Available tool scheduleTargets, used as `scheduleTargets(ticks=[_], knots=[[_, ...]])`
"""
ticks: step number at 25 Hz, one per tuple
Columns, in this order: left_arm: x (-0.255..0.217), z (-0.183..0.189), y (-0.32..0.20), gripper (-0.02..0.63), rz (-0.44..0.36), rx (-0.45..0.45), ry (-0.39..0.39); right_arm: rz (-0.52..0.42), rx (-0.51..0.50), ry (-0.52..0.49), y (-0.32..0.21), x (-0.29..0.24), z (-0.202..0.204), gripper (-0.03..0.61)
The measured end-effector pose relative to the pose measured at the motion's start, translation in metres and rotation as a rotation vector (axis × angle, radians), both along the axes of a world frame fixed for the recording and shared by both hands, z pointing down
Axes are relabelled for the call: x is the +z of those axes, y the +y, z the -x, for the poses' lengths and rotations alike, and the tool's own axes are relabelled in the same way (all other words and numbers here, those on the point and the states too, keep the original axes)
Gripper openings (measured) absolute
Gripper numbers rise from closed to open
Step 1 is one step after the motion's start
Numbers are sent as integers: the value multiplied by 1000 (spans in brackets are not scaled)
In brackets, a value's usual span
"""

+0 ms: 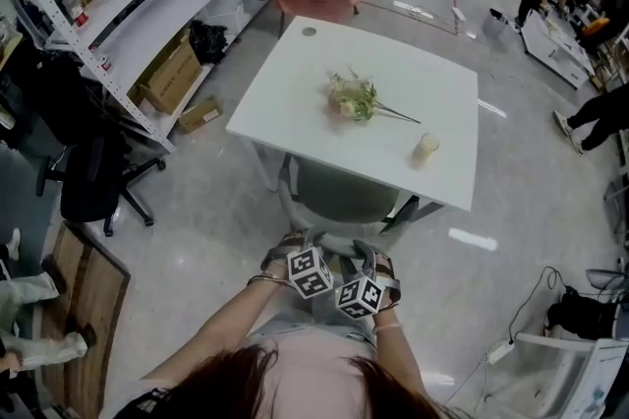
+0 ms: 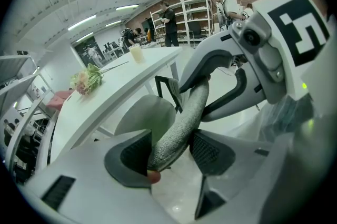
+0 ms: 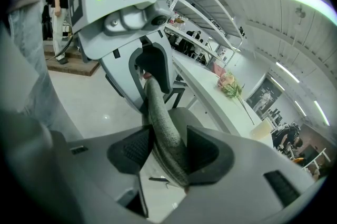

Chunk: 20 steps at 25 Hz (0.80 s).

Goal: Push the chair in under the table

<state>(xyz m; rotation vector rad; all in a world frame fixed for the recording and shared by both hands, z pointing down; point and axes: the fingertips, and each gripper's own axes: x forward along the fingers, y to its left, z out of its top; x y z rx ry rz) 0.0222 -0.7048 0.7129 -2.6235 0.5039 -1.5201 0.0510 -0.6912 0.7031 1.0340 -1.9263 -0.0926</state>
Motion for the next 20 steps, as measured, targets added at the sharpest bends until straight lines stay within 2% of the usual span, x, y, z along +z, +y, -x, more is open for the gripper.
scheduleTargets(ticks=[20], knots=[[-4,-13,-32,229,-4,2,5,-7,-1,1,-32,-4,-13,209]])
